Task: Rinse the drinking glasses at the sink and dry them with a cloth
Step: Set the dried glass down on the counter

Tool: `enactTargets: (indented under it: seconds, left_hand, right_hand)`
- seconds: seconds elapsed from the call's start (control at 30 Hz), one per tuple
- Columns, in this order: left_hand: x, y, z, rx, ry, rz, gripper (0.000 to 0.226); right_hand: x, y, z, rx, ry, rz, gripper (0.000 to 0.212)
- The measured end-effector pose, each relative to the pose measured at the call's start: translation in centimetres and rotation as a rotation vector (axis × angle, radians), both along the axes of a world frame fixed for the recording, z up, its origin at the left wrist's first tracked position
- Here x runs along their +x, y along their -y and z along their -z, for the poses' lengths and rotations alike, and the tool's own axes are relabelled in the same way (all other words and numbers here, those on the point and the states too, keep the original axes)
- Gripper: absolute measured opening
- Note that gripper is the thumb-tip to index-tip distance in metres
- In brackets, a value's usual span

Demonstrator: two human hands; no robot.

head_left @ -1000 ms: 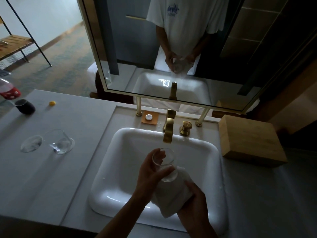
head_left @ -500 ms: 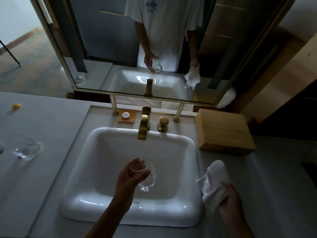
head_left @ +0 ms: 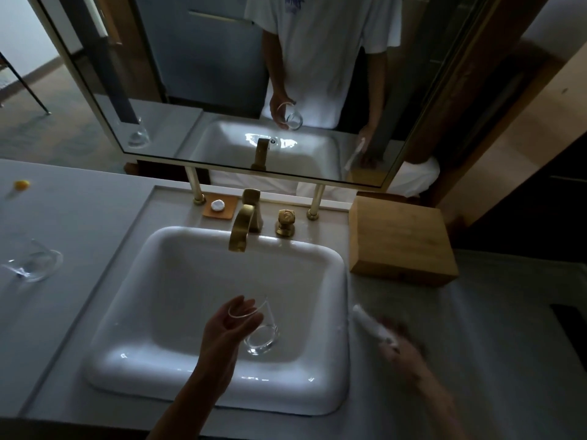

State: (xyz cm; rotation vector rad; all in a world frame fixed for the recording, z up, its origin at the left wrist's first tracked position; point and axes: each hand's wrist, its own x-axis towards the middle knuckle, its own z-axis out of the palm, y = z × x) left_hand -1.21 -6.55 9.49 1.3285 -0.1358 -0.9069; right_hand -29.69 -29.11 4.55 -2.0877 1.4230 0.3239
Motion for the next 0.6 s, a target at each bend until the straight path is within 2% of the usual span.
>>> enactTargets:
  seconds: [0.07, 0.17, 0.2, 0.3, 0.37, 0.43, 0.47, 0.53, 0.6]
  left_hand:
    - [-0.4, 0.1, 0.0, 0.0, -0.001, -0.004, 0.077]
    - [-0.8, 0.0, 0.2, 0.032, 0.0, -0.022, 0.095]
    - [-1.0, 0.0, 0.3, 0.044, 0.002, -0.032, 0.1]
    - [-1.5, 0.1, 0.6, 0.069, 0.02, -0.023, 0.111]
    - [-1.8, 0.2, 0.9, 0.079, 0.023, -0.01, 0.09]
    - [-2.1, 0.2, 0.8, 0.083, 0.02, -0.001, 0.071]
    - [-2.1, 0.3, 0.7, 0.087, 0.025, 0.003, 0.068]
    - [-2.1, 0.5, 0.7, 0.092, 0.041, 0.0, 0.067]
    - [-2.2, 0.7, 0.6, 0.093, 0.041, -0.018, 0.068]
  right_hand:
    - [0.7, -1.9, 0.9, -0.046, -0.153, -0.159, 0.08]
    - [1.0, -4.5, 2.0, -0.105, -0.18, -0.139, 0.101]
    - [0.8, -5.1, 2.8, -0.11, -0.192, -0.139, 0.102]
    - [1.2, -6.0, 3.3, -0.15, -0.226, -0.115, 0.076]
    - [1.9, -5.9, 1.4, -0.11, -0.217, -0.048, 0.063]
    - [2.0, -4.9, -0.1, -0.324, -0.152, 0.014, 0.05]
    - [2.1, -4.1, -0.8, -0.418, -0.121, 0.038, 0.046]
    - [1.4, -2.7, -0.1, -0.466, -0.083, 0.001, 0.045]
    - [1.0, -2.4, 1.0, -0.388, -0.056, -0.092, 0.051]
